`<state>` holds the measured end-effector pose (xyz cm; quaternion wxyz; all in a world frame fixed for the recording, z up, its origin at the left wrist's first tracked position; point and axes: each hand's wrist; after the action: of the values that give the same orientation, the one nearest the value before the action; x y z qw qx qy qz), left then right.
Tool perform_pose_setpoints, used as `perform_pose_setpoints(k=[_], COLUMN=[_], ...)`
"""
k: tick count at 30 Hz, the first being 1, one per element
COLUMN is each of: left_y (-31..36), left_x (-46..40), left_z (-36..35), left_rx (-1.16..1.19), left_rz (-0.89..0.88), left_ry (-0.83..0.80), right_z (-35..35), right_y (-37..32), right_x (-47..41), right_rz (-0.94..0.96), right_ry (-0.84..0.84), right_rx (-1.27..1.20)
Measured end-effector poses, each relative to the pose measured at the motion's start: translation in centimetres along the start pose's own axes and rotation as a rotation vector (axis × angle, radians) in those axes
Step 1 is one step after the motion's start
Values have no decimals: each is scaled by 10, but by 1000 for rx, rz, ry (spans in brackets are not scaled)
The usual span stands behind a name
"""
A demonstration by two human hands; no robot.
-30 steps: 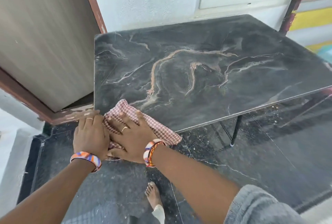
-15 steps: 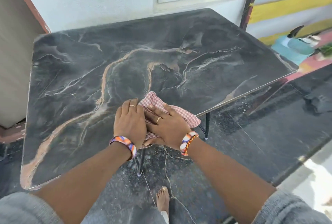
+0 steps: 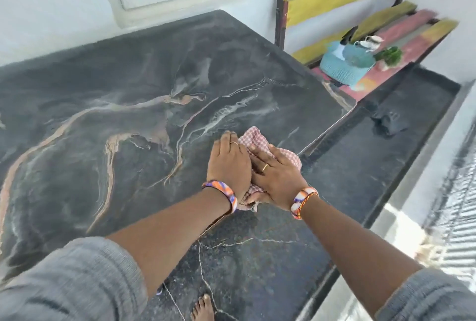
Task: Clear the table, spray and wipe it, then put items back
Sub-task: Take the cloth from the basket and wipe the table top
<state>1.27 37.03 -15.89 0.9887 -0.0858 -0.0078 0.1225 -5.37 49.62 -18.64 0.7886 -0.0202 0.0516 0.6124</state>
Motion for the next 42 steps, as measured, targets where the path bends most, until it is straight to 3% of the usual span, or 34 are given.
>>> perform_pose_setpoints(k=[8,18,22,24,26,29,31,34,37,42], left_y=[81,171,192,198,201,202,202,199,193,174], left_x=[-108,-210,-231,-238,-243,-248,-247,-242,-239,-244], left_z=[12,26,31,32,34,40,45,52,64,107], left_rx=[-32,-58,-71,-89,-115,-147,-152,-104,92,800], left_rz=[-131,-30,13,11,-1,-62,-130,-162,-61,87], left_ry=[18,-23,-32,-40,-56,-82,-110,-160,-154,-338], right_z=[2,-3,-1,-7,-7,3,12,28,46,91], right_y=[118,262,296,306,315,326,334,348,359,349], right_x=[31,59,64,65,66,66,71,85,94,57], right_rz=[-124,-91,-81,-73,-95,-95,-161,-409,-610,-708], right_ry=[25,-64,-68,-86,-182,-263,-313,-307,-221,91], right_rx=[51,-12,-38,-178,-289,-260,-243,-255,-181,-340])
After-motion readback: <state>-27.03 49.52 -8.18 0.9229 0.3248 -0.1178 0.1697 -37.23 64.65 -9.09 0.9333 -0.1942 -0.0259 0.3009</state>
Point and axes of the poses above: each hand's wrist, its own x-axis away from the middle knuckle, its own z-axis out of the back of the hand, y = z × x, and after that the axes turned 11 degrees about -x, right-handed
